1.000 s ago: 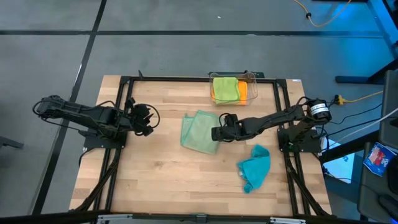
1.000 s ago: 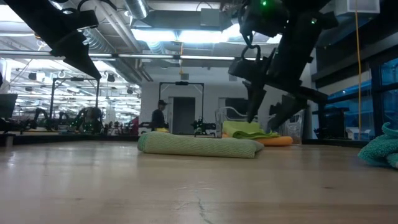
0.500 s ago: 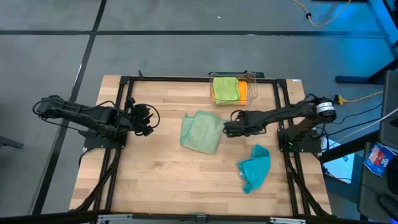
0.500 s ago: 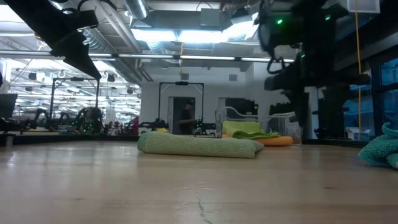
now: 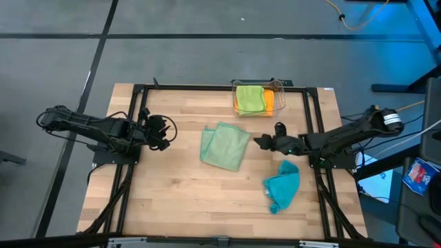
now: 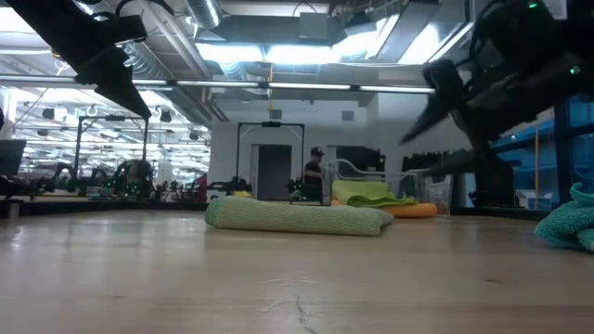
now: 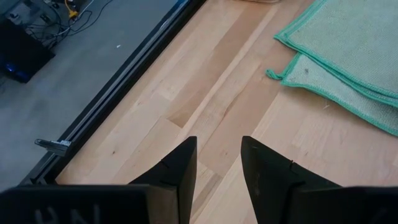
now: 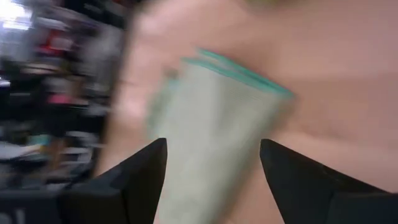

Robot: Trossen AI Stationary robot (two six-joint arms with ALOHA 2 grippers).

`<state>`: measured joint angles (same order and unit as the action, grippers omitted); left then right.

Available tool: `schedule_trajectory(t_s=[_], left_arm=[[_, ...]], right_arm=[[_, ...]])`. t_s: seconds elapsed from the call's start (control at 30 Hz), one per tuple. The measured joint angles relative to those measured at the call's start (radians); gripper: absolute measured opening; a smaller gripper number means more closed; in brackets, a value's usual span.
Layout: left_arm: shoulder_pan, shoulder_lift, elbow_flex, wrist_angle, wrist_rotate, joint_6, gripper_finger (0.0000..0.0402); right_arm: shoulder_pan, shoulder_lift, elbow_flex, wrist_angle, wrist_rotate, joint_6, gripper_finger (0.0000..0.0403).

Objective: Fold microfiber towels
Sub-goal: Fold the green microfiber towel

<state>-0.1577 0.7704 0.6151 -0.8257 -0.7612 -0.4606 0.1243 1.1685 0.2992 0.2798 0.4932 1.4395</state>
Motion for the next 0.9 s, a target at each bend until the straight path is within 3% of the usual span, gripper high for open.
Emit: schedule_trajectory(t_s=[0.07, 0.13, 0.57, 0.67, 0.9], left_arm=[[0.000, 0.000, 0.000, 0.000, 0.000, 0.000, 0.0118], [0.000, 0.000, 0.000, 0.000, 0.000, 0.000, 0.0118], [0.000, 0.000, 0.000, 0.000, 0.000, 0.000, 0.0118], [0.000, 0.000, 0.000, 0.000, 0.000, 0.000, 0.0118], [0.000, 0.000, 0.000, 0.000, 0.000, 0.000, 0.0118]], right_arm=[[-0.001, 0.028, -0.051, 0.222, 0.031, -0.124, 0.0260], [0.000, 0.053, -0.061, 0.325, 0.068, -0.210, 0.0260], [-0.007, 0.258, 0.128, 0.315, 0.088, -0.368, 0.0260], [-0.010, 0.281, 0.141, 0.293, 0.071, -0.306, 0.0260], [-0.011, 0.325, 0.139, -0.004, 0.075, 0.014, 0.0260]])
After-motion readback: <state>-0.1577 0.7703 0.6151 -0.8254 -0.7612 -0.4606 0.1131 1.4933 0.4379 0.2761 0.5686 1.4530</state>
